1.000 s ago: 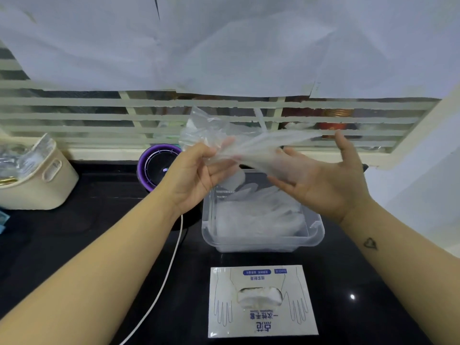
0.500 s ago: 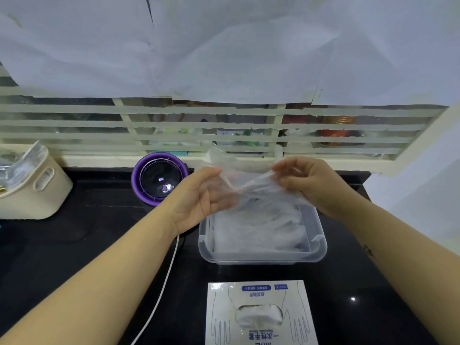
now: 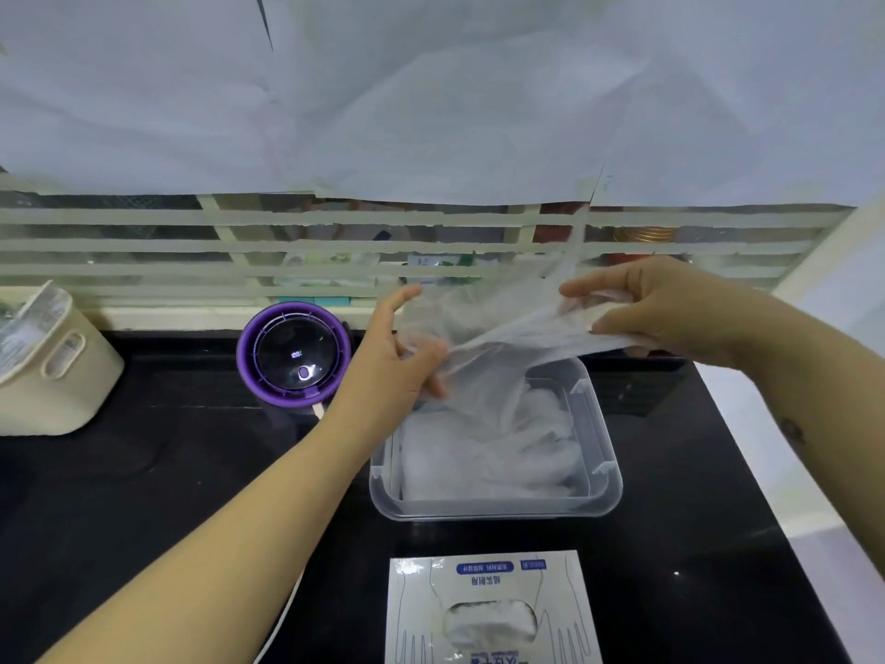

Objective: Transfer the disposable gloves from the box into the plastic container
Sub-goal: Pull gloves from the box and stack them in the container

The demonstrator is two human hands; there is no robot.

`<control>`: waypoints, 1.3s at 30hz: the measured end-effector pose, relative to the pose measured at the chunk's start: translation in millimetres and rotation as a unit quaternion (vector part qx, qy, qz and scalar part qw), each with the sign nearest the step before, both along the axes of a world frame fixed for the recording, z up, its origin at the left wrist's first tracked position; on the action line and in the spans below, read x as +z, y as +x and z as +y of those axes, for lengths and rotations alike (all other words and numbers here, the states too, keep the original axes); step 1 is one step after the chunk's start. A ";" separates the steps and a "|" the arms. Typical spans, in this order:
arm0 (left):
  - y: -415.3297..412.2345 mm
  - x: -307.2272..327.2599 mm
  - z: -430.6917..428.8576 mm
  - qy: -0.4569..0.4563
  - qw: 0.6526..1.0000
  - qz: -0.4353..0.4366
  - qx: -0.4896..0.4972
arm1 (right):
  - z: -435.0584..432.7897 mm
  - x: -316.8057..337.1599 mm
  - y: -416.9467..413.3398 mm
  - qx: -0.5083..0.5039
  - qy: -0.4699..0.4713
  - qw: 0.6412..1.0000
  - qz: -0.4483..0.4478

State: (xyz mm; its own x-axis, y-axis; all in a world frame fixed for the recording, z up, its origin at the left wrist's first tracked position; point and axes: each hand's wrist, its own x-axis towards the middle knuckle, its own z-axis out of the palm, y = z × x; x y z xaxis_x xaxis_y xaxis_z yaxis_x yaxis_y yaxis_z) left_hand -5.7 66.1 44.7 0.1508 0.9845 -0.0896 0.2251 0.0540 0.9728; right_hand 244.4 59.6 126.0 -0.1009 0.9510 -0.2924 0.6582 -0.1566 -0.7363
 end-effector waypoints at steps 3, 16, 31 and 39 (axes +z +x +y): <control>3.4 -12.3 -4.1 0.001 0.995 0.101 -0.006 | 5.7 -26.3 -3.0 0.067 -0.009 0.987 -0.149; 9.0 -49.4 -10.3 0.164 0.803 0.566 -0.093 | -6.3 -69.8 -11.7 0.001 0.166 0.912 -0.375; 22.0 -63.4 -4.5 0.192 0.694 0.684 -0.120 | 3.1 -164.6 -54.4 0.281 -0.046 0.881 -0.378; 43.6 -88.6 12.3 0.057 0.648 0.675 -0.348 | 5.3 -188.6 -60.4 0.280 -0.079 0.887 -0.358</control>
